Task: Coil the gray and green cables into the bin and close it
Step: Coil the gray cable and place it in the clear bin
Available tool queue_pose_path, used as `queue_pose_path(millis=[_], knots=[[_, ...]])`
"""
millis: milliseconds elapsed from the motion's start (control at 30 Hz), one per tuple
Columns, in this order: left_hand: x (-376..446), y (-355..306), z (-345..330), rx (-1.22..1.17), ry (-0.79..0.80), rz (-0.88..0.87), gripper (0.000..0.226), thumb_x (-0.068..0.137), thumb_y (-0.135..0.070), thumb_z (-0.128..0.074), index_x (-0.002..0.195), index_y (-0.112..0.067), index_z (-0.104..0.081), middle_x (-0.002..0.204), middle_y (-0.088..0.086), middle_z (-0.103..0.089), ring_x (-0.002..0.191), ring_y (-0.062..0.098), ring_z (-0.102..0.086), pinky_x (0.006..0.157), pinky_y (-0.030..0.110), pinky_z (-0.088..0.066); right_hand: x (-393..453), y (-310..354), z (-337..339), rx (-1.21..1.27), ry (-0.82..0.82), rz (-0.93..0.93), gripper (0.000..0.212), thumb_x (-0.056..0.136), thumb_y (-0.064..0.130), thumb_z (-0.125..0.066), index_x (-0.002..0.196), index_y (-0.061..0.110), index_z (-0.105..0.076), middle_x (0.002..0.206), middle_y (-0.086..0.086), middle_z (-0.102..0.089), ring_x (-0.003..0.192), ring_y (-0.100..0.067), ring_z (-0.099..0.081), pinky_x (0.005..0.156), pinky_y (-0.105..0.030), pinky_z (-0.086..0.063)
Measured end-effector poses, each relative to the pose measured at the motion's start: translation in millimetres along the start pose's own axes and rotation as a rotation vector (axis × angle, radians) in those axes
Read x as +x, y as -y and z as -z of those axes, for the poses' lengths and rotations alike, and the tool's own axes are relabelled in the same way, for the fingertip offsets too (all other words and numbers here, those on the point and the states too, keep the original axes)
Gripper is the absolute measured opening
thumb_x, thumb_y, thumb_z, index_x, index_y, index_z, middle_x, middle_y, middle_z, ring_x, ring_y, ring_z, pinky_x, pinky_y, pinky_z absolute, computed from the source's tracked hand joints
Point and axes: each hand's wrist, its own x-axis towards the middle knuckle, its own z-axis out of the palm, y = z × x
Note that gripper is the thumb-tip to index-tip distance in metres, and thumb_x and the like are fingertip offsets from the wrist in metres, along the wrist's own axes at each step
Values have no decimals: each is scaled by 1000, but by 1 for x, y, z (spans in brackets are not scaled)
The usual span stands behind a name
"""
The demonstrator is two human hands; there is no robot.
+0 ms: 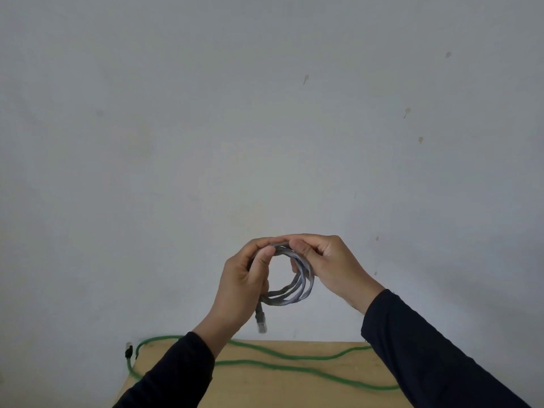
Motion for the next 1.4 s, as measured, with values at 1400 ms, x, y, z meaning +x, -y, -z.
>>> queue_pose_path(millis=[1400], knots=[[5,11,-2,-368,-9,168,29,83,-35,-50,85,-13,-69,52,-9,-22,42,8,-19,39,16,-21,-15,-25,-23,503,-448,-150,21,93,6,-49,84,7,-68,66,-8,-59,54,-12,-49,51,-19,-41]])
